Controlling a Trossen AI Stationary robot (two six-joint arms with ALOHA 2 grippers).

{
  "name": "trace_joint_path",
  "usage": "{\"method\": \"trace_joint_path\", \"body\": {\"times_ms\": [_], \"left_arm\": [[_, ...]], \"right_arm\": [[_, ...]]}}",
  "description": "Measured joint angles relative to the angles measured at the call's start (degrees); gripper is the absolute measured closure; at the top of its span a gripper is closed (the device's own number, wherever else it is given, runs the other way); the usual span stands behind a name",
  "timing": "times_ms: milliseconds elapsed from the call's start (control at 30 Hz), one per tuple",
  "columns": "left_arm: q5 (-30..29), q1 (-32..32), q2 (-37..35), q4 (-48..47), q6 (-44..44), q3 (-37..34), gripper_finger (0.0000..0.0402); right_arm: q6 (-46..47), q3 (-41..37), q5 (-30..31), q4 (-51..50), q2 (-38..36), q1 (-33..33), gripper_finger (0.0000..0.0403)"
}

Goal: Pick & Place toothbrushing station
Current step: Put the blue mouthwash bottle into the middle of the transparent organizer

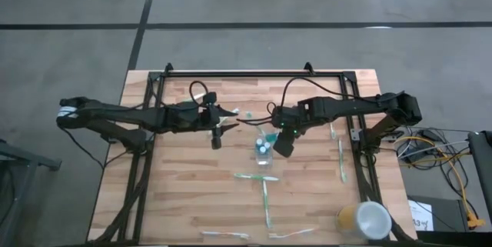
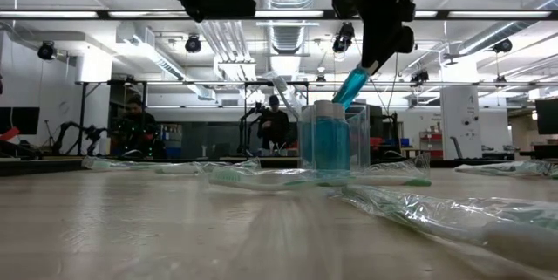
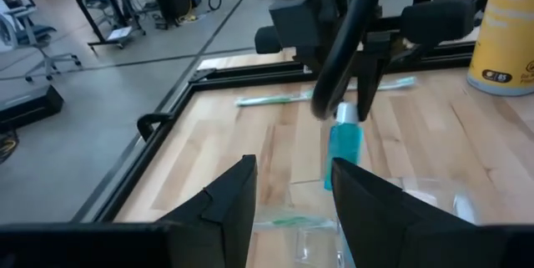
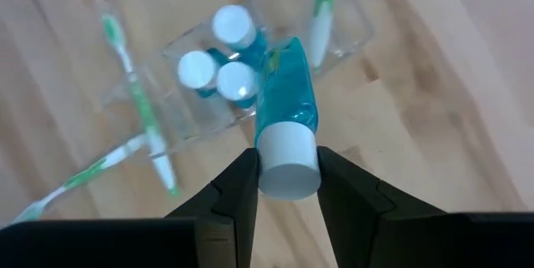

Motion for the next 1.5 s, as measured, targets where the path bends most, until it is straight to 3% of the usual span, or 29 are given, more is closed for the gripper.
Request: {"method": "trace_joint_path", "body": {"times_ms": [167, 1500], "left_arm": [[0.0, 0.0, 0.0, -1.0, -0.5, 0.0, 0.0241], [0.2, 0.0, 0.0, -4.6, -3.3, -0.1, 0.0241]], "right_arm": [[0.0, 0.0, -3.2, -0.3, 0.0, 0.5, 0.0298], [-0.4, -1.8, -3.0, 4.5, 0.4, 0.7, 0.0298]]}}
